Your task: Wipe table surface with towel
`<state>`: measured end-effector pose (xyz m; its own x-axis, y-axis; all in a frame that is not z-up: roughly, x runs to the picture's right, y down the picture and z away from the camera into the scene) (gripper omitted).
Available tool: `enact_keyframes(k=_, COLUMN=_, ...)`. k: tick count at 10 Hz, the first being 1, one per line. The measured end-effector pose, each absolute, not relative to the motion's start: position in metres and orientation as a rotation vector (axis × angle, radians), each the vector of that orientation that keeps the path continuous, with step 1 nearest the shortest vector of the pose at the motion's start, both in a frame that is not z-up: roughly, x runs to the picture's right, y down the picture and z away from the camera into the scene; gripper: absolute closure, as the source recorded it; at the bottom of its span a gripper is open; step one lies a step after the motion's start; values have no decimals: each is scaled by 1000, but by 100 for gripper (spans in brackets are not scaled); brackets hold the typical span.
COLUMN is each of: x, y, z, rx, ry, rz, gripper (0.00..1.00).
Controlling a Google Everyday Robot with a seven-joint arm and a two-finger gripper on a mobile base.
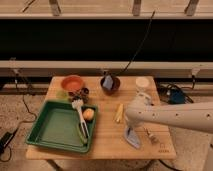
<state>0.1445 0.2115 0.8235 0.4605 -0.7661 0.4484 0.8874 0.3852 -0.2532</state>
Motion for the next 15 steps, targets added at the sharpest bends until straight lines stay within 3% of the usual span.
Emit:
enact_keyframes(k=9, x=65, y=219, z=800, rx=-442, ry=-352, rz=-1206, gripper=98)
enact_keyframes(k=15, x=124, y=223, z=804, rx=-490, ry=-339, rz=-1159, gripper=41)
